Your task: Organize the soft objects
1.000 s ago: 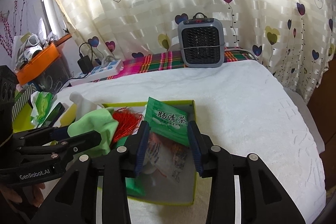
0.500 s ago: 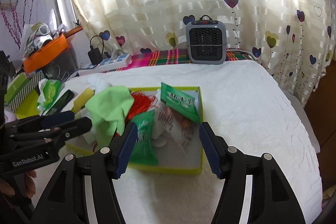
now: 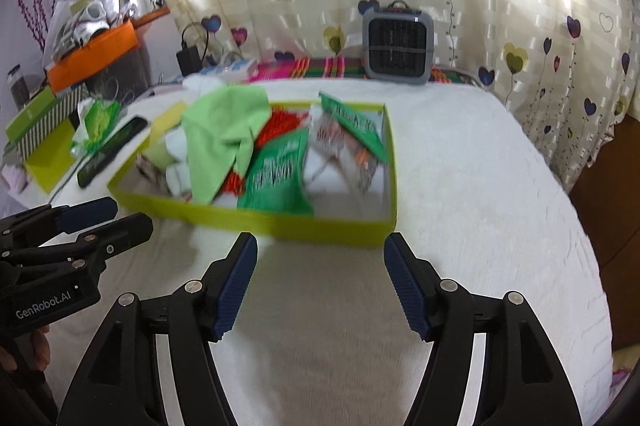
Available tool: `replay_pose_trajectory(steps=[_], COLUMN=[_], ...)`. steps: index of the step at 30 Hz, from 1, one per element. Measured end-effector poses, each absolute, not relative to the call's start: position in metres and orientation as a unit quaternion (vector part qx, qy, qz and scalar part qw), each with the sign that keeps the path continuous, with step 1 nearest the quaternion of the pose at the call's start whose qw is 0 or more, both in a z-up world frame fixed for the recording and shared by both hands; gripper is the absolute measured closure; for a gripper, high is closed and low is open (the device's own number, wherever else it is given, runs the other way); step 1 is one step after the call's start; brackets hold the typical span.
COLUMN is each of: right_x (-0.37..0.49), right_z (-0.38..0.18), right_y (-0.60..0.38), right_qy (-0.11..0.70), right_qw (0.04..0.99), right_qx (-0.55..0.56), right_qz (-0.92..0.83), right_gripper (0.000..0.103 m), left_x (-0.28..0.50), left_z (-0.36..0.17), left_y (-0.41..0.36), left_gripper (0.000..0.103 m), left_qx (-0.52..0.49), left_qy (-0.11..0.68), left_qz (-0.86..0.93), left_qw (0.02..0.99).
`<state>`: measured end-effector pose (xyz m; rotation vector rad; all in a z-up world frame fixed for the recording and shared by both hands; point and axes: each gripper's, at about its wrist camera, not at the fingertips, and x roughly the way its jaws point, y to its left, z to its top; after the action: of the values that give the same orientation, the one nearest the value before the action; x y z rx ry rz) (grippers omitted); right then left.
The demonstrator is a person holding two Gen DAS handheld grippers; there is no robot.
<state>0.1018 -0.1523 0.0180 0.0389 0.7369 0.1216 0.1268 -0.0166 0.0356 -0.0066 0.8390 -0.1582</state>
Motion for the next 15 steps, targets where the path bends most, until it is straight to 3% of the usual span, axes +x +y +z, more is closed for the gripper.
replay_pose_trajectory(steps=[15], right_x=[0.084], right_z=[-0.01], right_y=[-0.142], right_qy=[0.406], right_qw=[0.913], right_qx=[-0.022], right_qz=[0.043], right_gripper=[0.036], left_x=[0.111], left_z=[-0.001], left_y=[-0.014], left_gripper=[0.048], left_qx=[0.005], left_qy=[0.439], left_qz=[-0.05], left_qw=[0.897])
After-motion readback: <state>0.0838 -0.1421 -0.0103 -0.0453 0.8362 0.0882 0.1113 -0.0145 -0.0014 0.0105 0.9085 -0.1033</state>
